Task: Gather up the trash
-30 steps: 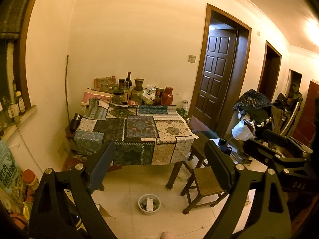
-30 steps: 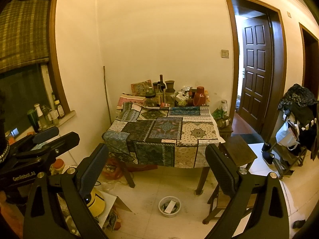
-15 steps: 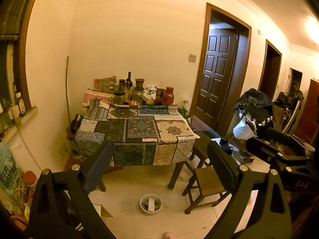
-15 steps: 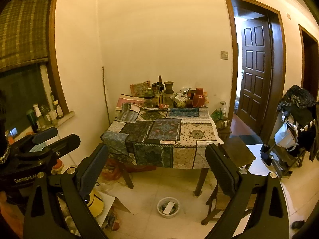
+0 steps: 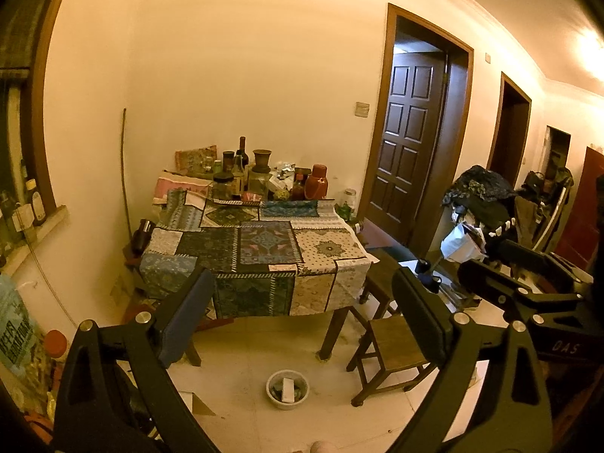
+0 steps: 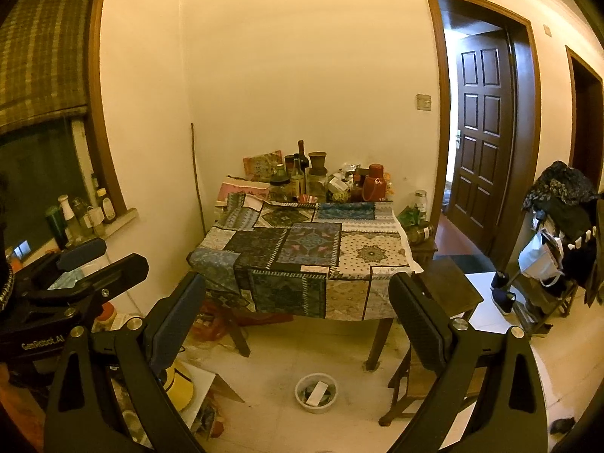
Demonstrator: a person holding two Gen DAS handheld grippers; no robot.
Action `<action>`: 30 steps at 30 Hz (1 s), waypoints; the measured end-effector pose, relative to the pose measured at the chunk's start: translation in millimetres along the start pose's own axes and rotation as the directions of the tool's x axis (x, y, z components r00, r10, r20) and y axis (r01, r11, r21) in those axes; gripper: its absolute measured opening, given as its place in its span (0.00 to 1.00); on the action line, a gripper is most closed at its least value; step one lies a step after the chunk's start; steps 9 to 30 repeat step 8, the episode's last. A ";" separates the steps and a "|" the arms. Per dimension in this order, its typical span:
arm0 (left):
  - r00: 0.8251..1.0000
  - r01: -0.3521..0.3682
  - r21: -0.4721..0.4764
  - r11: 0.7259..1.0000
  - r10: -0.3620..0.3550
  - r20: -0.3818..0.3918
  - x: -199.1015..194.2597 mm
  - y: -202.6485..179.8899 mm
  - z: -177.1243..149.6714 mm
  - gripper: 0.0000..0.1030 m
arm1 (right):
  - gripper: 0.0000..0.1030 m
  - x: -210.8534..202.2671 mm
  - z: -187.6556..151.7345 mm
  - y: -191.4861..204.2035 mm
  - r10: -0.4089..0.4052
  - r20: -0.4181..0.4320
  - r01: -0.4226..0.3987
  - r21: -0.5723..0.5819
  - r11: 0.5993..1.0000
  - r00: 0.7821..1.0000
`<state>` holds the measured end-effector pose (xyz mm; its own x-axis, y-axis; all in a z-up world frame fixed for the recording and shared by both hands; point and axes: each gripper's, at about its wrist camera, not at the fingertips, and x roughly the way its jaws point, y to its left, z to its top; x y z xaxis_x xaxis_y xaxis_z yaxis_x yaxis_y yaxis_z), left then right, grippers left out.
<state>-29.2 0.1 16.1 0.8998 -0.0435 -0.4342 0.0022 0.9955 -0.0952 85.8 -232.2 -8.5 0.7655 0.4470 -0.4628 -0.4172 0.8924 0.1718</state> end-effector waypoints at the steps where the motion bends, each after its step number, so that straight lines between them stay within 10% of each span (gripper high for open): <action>1: 1.000 0.000 -0.004 1.000 0.000 -0.001 1.4 1.3 0.8 0.93 | 0.94 1.2 -0.2 0.0 0.000 -0.003 0.000 0.000 1.000 1.000; 30: 1.000 -0.003 -0.031 1.000 0.003 -0.025 18.6 8.6 5.2 0.93 | 0.94 19.8 4.0 -3.4 0.002 -0.032 -0.002 -0.001 1.000 0.999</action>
